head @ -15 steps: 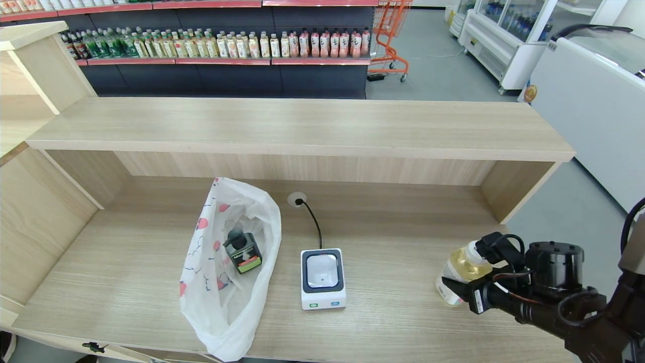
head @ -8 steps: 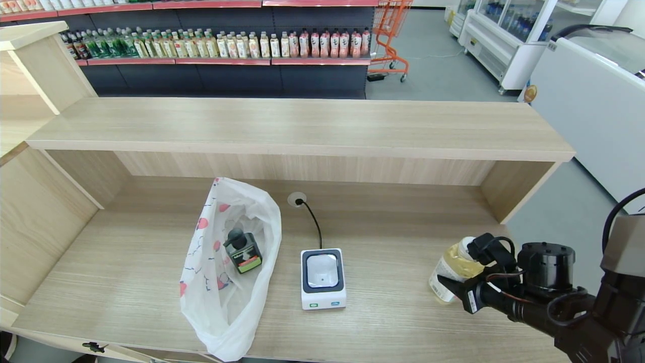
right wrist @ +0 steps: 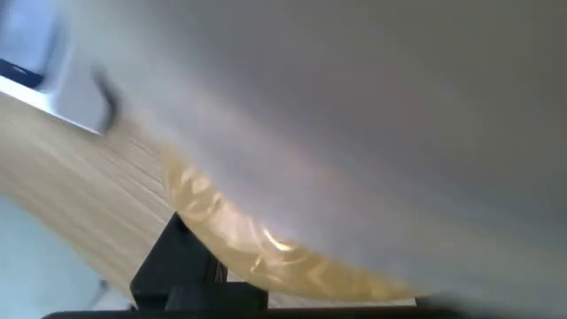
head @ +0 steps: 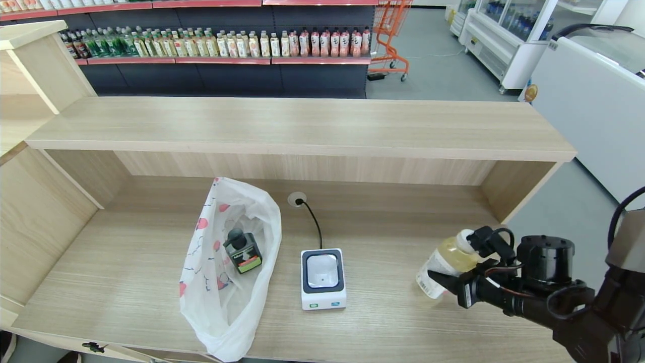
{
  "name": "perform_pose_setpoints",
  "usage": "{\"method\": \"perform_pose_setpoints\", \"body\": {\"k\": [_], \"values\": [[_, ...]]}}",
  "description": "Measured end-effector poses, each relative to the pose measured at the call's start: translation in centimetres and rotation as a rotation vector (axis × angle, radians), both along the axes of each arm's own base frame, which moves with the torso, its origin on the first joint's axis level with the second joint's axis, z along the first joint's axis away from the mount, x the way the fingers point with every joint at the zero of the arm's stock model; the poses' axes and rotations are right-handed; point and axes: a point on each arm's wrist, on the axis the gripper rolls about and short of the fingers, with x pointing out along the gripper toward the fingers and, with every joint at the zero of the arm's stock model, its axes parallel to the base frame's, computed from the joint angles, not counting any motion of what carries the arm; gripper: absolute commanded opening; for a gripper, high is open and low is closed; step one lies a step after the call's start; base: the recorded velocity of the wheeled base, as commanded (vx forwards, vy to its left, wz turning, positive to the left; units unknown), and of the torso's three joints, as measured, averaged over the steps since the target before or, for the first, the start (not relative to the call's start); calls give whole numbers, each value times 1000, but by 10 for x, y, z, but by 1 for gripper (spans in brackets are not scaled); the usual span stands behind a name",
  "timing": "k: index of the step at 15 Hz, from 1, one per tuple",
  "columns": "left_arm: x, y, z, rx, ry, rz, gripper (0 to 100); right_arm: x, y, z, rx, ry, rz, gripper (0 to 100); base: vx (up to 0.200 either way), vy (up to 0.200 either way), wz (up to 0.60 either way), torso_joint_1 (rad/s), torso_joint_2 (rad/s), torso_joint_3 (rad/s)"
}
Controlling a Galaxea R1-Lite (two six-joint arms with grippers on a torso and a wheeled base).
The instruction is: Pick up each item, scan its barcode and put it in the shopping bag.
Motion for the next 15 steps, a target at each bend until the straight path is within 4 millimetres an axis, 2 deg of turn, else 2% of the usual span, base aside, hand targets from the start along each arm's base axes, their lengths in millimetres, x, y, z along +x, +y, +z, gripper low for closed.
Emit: {"method": "perform_pose_setpoints", "body": {"k": [3, 6, 10, 15], "values": [[0, 0, 0, 0, 0, 0, 100, -17, -2, 37, 193, 46, 193, 0, 0, 0, 0, 0, 0, 0], [0, 0, 0, 0, 0, 0, 100, -46, 5, 62, 291, 147, 380, 0, 0, 0, 0, 0, 0, 0], [0, 0, 0, 0, 0, 0, 100, -70, 29, 83, 371, 210, 524, 0, 0, 0, 0, 0, 0, 0], [0, 0, 0, 0, 0, 0, 100, -86, 51, 94, 408, 249, 632, 0, 0, 0, 0, 0, 0, 0]]}}
